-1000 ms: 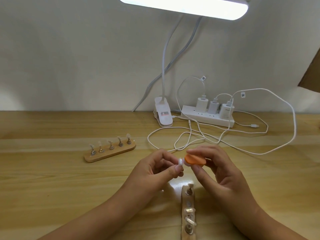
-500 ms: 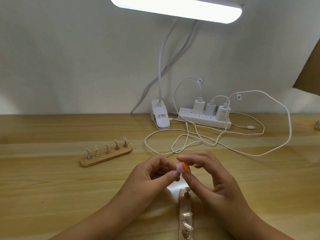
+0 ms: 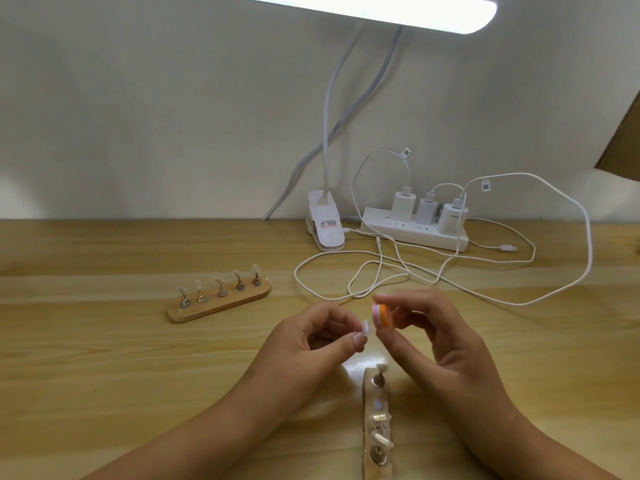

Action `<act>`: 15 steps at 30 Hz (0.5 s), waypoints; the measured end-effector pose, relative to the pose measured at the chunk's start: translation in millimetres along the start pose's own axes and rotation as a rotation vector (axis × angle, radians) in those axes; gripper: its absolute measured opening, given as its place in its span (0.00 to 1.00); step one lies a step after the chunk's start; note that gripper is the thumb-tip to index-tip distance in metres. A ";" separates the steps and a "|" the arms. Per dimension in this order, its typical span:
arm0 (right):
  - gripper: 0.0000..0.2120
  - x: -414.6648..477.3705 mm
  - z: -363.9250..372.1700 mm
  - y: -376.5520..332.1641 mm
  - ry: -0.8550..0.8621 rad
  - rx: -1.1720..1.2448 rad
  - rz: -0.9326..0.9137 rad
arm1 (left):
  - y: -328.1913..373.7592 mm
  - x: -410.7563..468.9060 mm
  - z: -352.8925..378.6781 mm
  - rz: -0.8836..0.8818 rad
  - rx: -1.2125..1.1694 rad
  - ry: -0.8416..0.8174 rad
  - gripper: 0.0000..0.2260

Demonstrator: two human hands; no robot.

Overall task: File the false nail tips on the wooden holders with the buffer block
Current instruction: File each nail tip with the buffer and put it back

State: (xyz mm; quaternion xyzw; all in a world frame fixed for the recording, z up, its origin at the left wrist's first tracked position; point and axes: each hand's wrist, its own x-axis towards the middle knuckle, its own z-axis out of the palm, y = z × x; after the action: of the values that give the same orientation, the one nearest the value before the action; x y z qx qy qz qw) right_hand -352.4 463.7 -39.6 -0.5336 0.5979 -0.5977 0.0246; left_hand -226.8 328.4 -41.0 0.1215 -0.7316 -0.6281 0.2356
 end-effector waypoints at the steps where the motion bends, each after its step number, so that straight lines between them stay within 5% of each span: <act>1: 0.11 -0.2 1.0 0.6 -0.022 -0.002 -0.006 | -0.2 0.0 -0.5 0.001 0.008 -0.004 0.02; 15: 0.09 0.9 -2.0 3.1 -0.072 -0.026 0.079 | 0.5 1.2 -2.8 0.030 -0.054 0.001 0.03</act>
State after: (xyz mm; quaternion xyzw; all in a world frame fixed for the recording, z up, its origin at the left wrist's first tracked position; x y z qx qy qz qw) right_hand -356.0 463.7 -40.8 -0.5311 0.6248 -0.5690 0.0626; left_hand -226.4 325.5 -40.0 0.1044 -0.7161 -0.6439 0.2485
